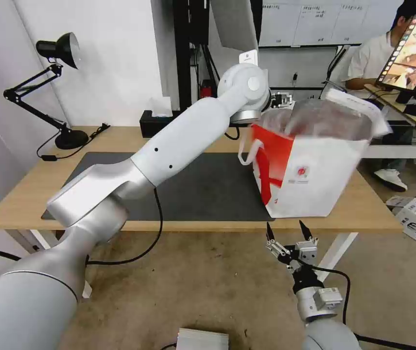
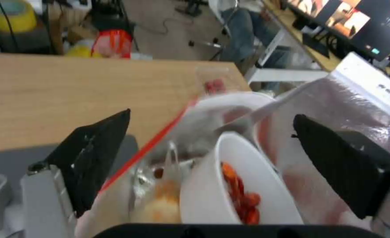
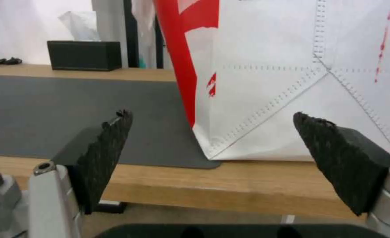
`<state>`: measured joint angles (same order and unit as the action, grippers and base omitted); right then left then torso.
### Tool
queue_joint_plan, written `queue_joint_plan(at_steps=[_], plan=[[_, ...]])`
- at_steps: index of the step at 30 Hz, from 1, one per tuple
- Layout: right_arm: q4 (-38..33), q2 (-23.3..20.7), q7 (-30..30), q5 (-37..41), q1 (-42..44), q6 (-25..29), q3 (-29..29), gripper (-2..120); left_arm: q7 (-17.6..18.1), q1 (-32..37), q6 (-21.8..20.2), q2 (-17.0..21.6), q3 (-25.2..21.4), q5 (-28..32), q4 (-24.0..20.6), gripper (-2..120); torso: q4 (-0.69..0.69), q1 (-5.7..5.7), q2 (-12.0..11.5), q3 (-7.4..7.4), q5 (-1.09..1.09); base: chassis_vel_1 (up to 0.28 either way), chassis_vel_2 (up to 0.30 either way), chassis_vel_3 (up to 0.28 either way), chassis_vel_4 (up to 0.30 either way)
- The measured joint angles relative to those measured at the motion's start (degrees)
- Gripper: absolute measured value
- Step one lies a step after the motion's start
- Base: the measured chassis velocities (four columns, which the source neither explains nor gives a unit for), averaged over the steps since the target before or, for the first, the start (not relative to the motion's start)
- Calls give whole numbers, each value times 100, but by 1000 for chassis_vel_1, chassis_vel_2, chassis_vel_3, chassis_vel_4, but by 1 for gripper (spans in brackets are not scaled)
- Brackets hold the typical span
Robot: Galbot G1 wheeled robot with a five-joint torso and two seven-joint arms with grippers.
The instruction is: Pick up the trash from the table and place it into the takeout bag.
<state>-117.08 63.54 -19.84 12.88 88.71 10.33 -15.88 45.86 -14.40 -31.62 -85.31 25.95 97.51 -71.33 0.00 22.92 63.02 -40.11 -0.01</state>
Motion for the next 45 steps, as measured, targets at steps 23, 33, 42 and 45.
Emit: queue_joint_plan(at_steps=[23,33,42,45], plan=[[-103,77,3,-105,191,0,-144,92,-1541,263,793,1476,159,-1860,-1259,100,0,0,0,0,-1,0,0,0,0],[-83,60,3,-106,183,0,-155,92,-2317,825,1253,2357,-6,-2489,-1833,100,0,0,0,0,-1,0,0,0,0],[-62,30,2,-112,159,-5,-141,92,-2559,1532,1450,3050,-389,-2809,-2288,100,0,0,0,0,-1,0,0,0,0],[-57,28,3,-114,146,-8,-126,92,-2634,1707,1522,3201,-458,-2892,-2386,100,0,0,0,0,0,0,0,0,0]])
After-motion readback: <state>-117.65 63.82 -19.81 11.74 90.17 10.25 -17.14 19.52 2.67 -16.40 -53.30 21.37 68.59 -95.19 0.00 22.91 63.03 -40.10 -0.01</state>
